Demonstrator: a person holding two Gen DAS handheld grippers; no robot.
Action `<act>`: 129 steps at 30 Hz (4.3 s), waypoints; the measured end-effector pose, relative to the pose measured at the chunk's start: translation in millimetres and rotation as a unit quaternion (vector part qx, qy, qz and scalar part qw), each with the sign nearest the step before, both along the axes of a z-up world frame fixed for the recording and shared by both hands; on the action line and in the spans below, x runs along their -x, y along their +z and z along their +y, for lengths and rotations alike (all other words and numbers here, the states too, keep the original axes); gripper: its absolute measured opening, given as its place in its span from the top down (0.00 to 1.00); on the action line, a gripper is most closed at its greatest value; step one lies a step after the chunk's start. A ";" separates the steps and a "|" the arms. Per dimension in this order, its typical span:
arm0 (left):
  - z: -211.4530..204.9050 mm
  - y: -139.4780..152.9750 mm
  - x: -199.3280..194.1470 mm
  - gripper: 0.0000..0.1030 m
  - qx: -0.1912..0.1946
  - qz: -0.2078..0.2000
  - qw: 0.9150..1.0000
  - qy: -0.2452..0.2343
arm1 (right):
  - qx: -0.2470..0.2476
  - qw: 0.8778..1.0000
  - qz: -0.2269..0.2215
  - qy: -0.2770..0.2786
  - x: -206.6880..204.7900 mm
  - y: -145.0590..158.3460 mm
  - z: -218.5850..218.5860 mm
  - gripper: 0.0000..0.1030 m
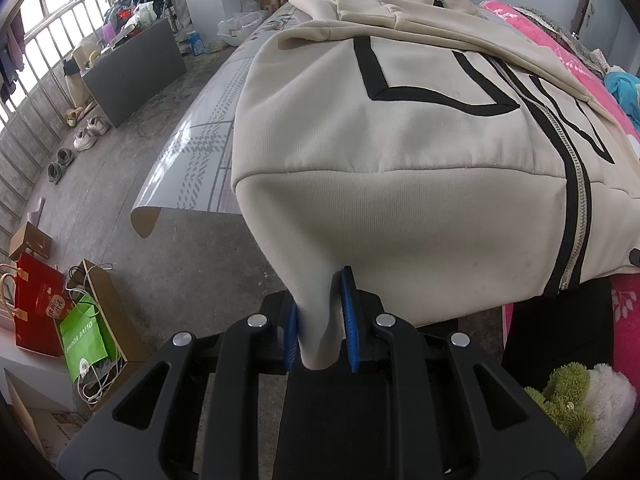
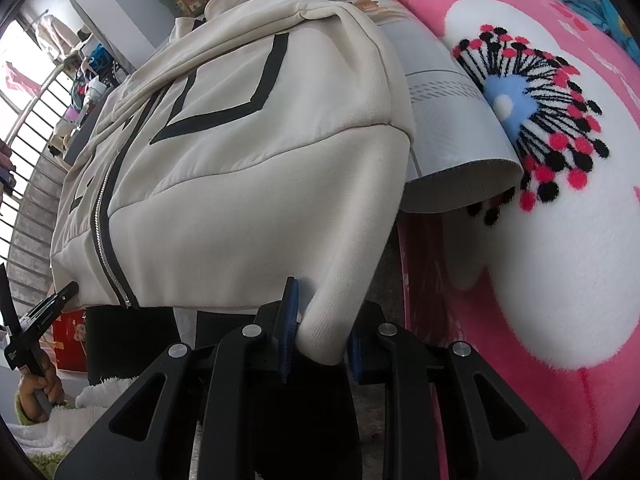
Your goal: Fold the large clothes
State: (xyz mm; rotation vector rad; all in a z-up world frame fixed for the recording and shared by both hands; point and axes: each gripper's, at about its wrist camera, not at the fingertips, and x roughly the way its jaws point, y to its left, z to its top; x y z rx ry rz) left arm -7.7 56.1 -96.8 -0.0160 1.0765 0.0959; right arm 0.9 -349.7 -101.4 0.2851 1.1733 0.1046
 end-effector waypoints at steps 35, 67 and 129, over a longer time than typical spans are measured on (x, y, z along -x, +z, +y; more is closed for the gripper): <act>-1.2 -0.1 9.4 0.82 -0.017 -0.008 1.000 -0.016 | -0.002 1.000 -0.004 -0.001 5.2 0.8 -0.3 0.84; 73.5 63.6 -69.2 0.94 0.339 -0.125 0.932 0.011 | -0.110 0.981 -0.152 -0.038 -48.4 86.3 -19.0 0.95; 43.6 89.4 -65.2 0.90 0.052 -0.135 0.989 -0.014 | 0.081 0.980 -0.179 -0.031 -73.7 87.9 -15.7 0.88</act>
